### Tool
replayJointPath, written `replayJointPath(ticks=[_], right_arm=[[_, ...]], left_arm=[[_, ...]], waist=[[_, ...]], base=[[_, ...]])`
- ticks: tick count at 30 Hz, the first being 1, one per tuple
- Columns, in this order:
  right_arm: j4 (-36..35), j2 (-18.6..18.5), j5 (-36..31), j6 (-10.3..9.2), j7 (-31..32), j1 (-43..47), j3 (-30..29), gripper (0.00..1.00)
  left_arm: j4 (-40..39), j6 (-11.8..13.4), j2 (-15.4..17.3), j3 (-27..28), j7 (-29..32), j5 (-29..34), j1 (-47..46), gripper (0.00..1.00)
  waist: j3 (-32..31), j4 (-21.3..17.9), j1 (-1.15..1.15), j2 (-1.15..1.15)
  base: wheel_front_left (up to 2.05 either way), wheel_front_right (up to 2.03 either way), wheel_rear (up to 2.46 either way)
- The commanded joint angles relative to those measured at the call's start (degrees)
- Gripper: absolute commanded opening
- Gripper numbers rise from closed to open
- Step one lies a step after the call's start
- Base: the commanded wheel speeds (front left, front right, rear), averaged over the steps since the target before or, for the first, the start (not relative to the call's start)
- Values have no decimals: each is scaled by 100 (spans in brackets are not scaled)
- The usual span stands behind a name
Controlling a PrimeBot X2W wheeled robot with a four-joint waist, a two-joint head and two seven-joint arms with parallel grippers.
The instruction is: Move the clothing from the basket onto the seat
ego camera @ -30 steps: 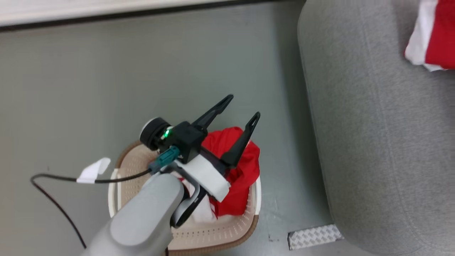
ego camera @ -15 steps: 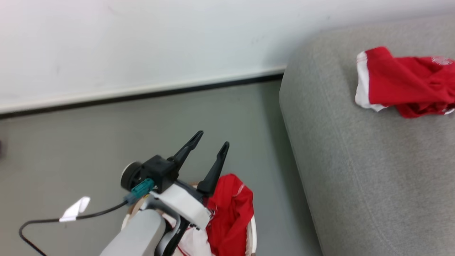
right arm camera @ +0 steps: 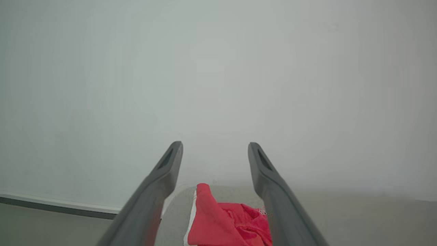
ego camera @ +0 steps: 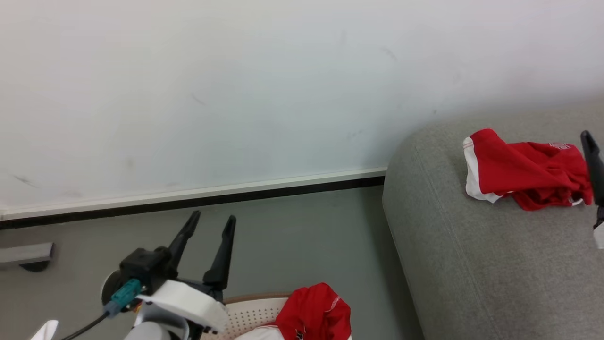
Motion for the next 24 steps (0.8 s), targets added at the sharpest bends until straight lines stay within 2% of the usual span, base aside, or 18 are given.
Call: replayJointPath(ticks=[1,9,13,20,24], right_arm=[[-90,124,-96,3,-49,188,-81,100],[-1095,1052,-720,3,-121,1302,-982,100],[-1610,1539,-1037,3,-123,1874,-1351,100],[-2266,2310,-1597,3,-124,2779,-1848,100],[-2372,2648,-1740,3,-124,3153,-1870,100]], left_arm=[[-26,39,60,87,0,-54,154,100],[-267,288,186,809,0,-32,692,100],[-329,340,146,1071,0,17,903,100],[-476,450,-129,1595,0,264,1349,100],[-623,424,-323,1914,0,549,1635,100]], waist=[[-106,125,3,0],[-151,364,3,0],[-167,447,3,0],[-208,518,3,0],[-211,516,3,0]], base=[[0,0,0],[0,0,0],[0,0,0],[0,0,0],[0,0,0]])
